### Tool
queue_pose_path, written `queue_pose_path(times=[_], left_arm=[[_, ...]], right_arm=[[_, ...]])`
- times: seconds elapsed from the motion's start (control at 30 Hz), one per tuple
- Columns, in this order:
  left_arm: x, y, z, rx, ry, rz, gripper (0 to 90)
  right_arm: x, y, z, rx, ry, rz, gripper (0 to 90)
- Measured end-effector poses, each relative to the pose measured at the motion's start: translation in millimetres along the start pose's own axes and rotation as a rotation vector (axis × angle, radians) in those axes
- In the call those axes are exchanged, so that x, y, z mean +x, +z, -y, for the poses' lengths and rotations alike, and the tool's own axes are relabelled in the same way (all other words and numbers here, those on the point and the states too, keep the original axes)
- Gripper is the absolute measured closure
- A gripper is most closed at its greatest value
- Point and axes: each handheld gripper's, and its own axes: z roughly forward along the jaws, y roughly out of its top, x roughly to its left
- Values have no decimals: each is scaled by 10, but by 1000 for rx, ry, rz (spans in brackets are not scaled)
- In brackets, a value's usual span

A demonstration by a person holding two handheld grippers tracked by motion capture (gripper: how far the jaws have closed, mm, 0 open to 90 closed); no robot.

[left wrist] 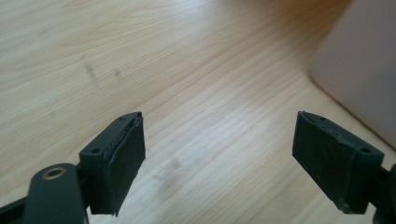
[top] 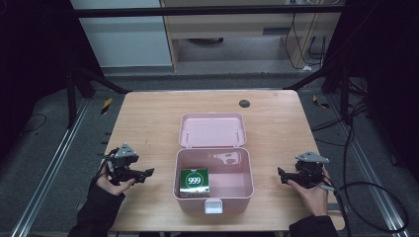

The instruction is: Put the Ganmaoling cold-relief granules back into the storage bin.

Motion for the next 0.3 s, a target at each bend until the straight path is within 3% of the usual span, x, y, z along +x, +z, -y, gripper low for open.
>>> queue_pose_path(times=[0.13,0.17,0.2,0.23,0.3], left_arm=[[84,23,85,-2,-59,-42,161],[137,39,135,5,-87,-80,162],[137,39,135,5,-87,-80,162],[191,48,181,8,-122,-99,163],[213,50,199,7,-138,-110,163]], right_arm=[[3,10,10,0,-5,5,30],[6,13,13,4,-6,9,30],[6,13,13,4,-6,9,30],[6,15,16,5,-3,12,30],[1,18,17,6,-6,17,29]])
